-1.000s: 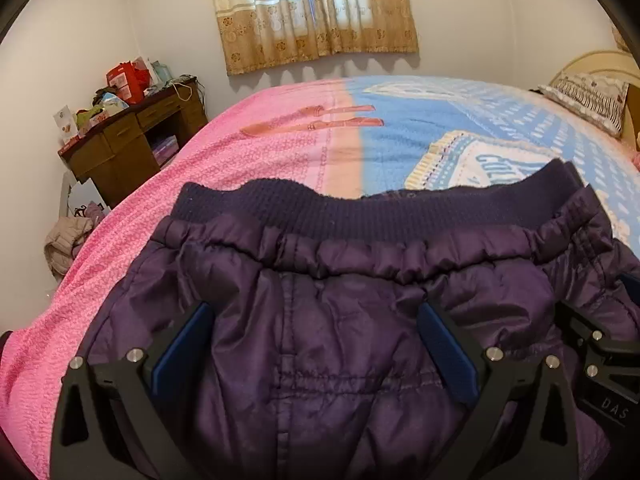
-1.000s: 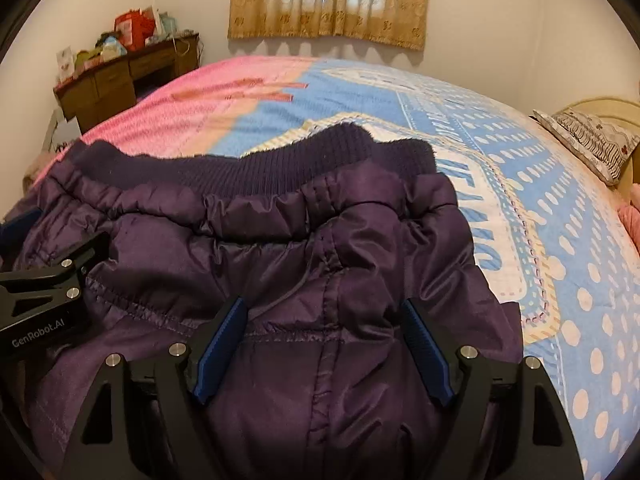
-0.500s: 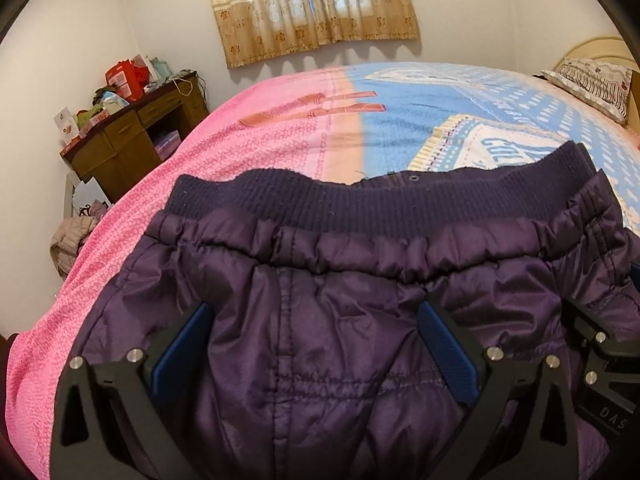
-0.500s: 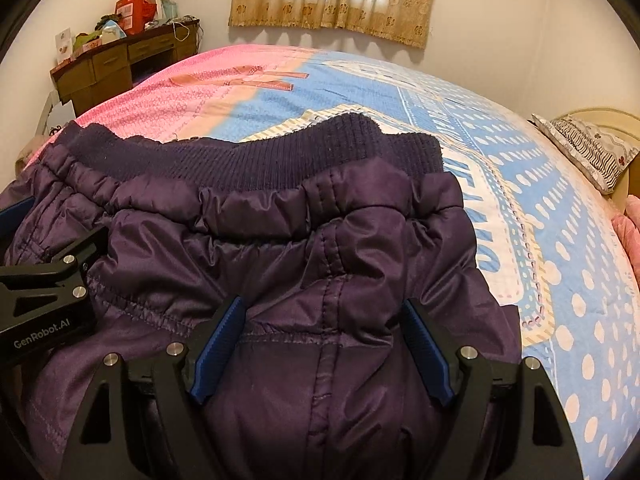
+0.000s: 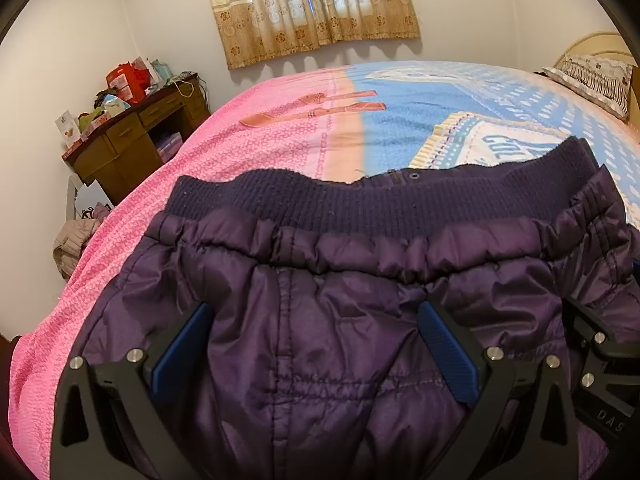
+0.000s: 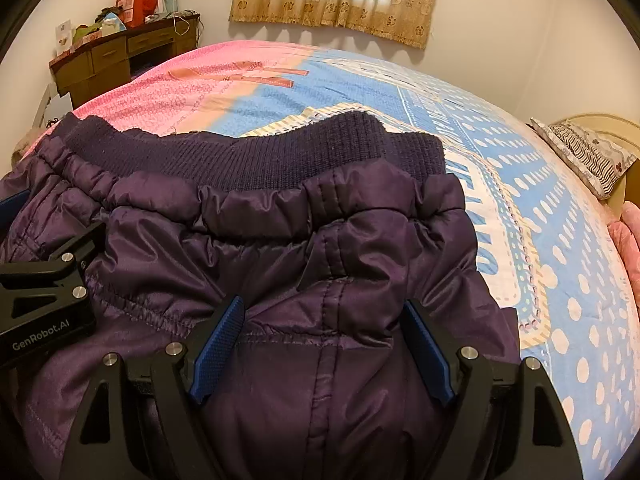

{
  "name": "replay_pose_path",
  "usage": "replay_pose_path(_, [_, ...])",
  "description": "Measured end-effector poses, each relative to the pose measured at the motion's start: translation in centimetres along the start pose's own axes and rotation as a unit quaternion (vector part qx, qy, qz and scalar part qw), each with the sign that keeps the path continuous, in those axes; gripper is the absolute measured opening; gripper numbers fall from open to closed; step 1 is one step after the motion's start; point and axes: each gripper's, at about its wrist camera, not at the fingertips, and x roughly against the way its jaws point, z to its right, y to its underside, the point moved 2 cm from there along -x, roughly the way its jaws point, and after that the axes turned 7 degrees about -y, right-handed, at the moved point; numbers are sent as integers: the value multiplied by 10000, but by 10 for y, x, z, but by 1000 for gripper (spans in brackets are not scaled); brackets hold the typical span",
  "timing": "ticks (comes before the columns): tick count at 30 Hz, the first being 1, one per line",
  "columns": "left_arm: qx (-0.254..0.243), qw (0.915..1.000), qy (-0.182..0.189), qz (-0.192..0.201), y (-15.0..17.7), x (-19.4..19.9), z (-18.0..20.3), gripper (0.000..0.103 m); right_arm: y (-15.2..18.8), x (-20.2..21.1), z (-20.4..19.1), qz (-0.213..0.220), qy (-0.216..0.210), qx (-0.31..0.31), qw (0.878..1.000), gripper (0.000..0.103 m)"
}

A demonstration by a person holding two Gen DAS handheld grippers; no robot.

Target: Fold large clothes

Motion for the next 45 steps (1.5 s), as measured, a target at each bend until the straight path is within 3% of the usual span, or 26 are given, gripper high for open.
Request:
replay_pose_path(14, [-30,10000,-24,14,0,2,-1,103,0,0,1,4,-14,-5,10000,80])
replay_pose_path(18, [5,9992,388,-134,-1,14,-15,103,0,7,16,97,-365,-234,9990,81])
replay_pose_path(20, [99,9986,510,-102,2,31,-35,103,3,19,23,211,-513,-386,9977,82])
replay_pose_path(23, [284,9964,673,425,12,70,-92,103,11,52,27,538,-398,-452,9967,82])
replay_pose_path(25, [383,9953,695,561,18,80,-129,103,16,77,16,821,-391,-315,9954,82])
replay_pose_path(28, [710,9914,1048,336,30,67,-189,103,23,105,-7,1059,-680,-115,9920,82])
replay_pose_path(31, [1169,9829,1423,-43,47,36,-231,103,31,117,-41,1073,-1089,235,9880,82])
replay_pose_path(33, [1561,9687,1902,-317,58,15,-247,103,37,120,-70,1038,-1275,648,9843,82])
replay_pose_path(35, [2112,9456,2405,-587,66,-9,-262,103,43,123,-96,1118,-1365,1022,9790,82])
replay_pose_path(38, [2425,9173,3024,-914,70,-34,-263,103,46,121,-122,1081,-1587,1298,9728,82])
replay_pose_path(41, [2601,8990,3329,-1151,66,-53,-260,103,51,114,-132,1020,-1788,1408,9684,82])
replay_pose_path(43, [2564,8949,3421,-1277,60,-63,-255,103,55,112,-137,1041,-1827,1472,9665,82])
replay_pose_path(45, [2381,9042,3313,-1264,54,-65,-248,103,57,109,-137,1041,-1807,1482,9667,82])
